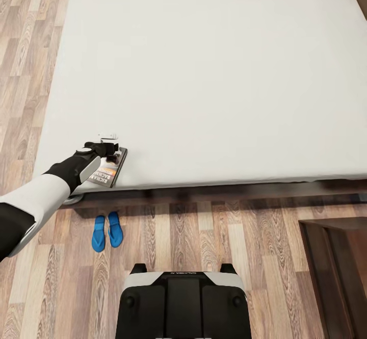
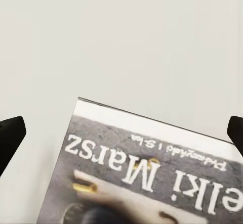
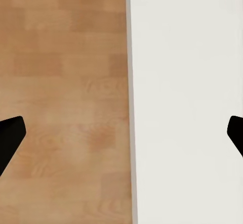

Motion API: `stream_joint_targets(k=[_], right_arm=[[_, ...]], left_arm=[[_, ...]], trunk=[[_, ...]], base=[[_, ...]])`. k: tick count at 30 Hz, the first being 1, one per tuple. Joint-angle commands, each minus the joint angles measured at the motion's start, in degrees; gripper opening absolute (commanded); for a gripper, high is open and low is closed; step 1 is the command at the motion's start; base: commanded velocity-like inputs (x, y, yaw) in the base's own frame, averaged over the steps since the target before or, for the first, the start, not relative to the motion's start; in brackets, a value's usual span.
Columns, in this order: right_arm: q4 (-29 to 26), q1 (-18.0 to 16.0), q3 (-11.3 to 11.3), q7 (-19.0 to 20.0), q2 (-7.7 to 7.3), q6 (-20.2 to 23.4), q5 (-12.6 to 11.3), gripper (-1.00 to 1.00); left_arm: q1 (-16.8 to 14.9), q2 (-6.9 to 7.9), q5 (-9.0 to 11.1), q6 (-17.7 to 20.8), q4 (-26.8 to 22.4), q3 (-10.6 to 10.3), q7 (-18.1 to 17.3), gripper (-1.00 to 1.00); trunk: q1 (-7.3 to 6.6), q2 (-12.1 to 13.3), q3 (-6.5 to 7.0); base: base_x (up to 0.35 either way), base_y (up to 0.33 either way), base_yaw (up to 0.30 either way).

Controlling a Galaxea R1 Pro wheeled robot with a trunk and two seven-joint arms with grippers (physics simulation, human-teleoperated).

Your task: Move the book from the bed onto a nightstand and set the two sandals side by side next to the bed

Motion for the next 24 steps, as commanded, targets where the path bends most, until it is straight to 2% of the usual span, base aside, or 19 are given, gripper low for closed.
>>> stream_joint_targets(k=[1,24], right_arm=[[0.1,0.0,0.5,-0.1,0.01,-0.3,-0.6,1.00],[0.1,0.0,0.5,-0.1,0.01,-0.3,-0.6,1.00]], left_arm=[[0.0,0.07,0.5,0.3,-0.2,-0.5,0.4,1.00],[0.0,0.07,0.5,-0.2,-0.2,-0.5,0.4,1.00]], trunk=[[0.01,0.0,-0.02],[0.01,0.0,-0.02]], base=[[-0.020,0.000,0.000],[-0.016,0.000,0.000]])
